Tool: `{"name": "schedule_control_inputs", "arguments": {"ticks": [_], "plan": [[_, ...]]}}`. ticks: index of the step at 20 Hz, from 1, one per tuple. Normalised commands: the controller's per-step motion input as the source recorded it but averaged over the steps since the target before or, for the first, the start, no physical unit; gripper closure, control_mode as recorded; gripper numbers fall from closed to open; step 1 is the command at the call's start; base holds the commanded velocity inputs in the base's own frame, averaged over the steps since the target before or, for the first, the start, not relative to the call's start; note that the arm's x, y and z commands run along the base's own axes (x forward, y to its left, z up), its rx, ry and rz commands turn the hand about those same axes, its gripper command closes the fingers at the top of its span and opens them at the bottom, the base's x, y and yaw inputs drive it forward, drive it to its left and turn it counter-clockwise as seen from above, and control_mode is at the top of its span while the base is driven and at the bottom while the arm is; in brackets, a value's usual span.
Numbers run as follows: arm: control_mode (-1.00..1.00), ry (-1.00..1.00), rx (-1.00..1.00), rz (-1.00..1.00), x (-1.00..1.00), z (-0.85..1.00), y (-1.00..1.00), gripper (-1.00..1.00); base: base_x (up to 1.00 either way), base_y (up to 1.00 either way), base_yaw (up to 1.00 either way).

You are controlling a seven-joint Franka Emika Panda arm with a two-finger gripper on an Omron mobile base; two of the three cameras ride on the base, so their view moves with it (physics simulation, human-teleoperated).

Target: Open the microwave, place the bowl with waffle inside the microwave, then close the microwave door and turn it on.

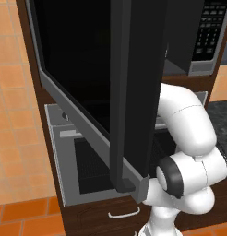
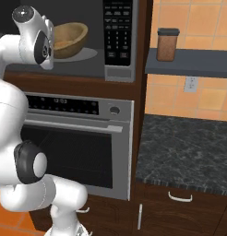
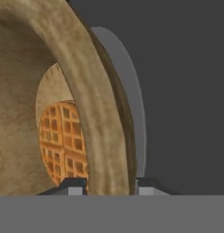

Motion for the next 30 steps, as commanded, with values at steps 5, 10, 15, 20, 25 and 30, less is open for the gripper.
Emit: {"name": "schedule_control_inputs", "arguments": {"ticks": [5,10,15,20,25,30], "plan": [[-1.0,-0.01,0.02,0.0,-0.08,-0.12,0.0,-1.0,0.0,0.0,0.0],[-1.0,-0.15,0.04,0.1,-0.94,0.01,0.0,-1.0,0.0,0.0,0.0],[-1.0,-0.04,0.0,0.21,-1.0,0.0,0.0,-1.0,0.0,0.0,0.0],[-1.0,-0.02,-0.03,0.47,-1.0,0.0,0.11,-1.0,0.0,0.0,0.0],[-1.0,-0.12,-0.12,0.64,-1.0,0.0,0.14,-1.0,0.0,0.0,0.0],[-1.0,-0.29,-0.28,0.51,-1.0,0.0,0.02,-1.0,0.0,0.0,0.0]]}}
